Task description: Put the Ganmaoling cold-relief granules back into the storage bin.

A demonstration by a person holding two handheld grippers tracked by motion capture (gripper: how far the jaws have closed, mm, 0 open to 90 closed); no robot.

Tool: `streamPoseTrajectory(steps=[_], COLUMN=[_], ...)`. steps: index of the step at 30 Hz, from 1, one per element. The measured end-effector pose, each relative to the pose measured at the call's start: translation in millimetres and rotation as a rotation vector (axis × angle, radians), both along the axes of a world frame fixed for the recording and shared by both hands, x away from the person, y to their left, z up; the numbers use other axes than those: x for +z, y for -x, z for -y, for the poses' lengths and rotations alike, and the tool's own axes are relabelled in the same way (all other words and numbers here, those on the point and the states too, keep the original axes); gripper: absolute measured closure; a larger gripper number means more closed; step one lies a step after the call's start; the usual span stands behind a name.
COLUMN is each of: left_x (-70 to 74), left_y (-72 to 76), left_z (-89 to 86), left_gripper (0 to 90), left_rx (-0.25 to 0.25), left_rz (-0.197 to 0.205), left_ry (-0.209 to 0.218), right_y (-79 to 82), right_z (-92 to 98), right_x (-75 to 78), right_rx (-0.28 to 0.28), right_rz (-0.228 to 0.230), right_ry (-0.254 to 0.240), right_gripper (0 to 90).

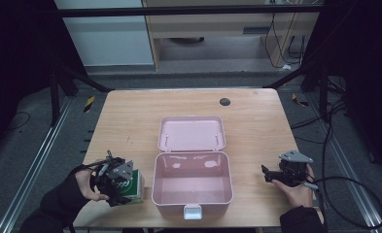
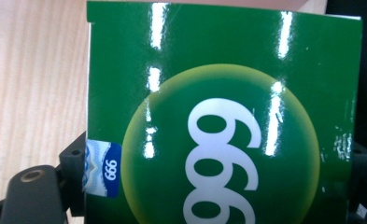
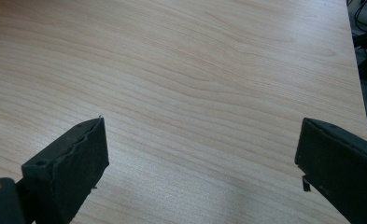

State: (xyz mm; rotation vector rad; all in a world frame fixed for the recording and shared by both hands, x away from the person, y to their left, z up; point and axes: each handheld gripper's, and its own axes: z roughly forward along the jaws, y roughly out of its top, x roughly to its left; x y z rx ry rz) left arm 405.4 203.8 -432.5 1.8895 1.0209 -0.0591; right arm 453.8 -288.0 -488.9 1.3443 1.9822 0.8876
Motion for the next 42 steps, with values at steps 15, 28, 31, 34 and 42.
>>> streamPoseTrajectory(steps=[15, 28, 31, 34, 42], left_x=[51.8, 86.5, 90.0, 93.2, 102.1], left_y=[1.5, 1.0, 0.2, -0.7, -1.7], left_z=[-3.5, 3.4, 8.7, 15.0, 29.5], left_gripper=[14.3, 14.4, 14.4, 14.5, 14.5], left_rx=[-0.050, -0.082, -0.082, -0.077, -0.104], left_rz=[0.055, 0.083, 0.083, 0.080, 0.088], left_ry=[-0.033, -0.047, -0.051, -0.048, -0.052], right_y=[0.3, 0.2, 0.2, 0.1, 0.2], right_z=[-0.8, -0.7, -0.8, -0.4, -0.4], right_x=[-0.2, -0.3, -0.4, -0.4, -0.9], right_rx=[0.004, 0.005, 0.006, 0.005, 0.007], right_rz=[0.005, 0.005, 0.004, 0.005, 0.002], right_ry=[0.000, -0.001, -0.002, -0.002, -0.006], right_gripper=[3.4, 3.4, 3.4, 3.4, 3.4])
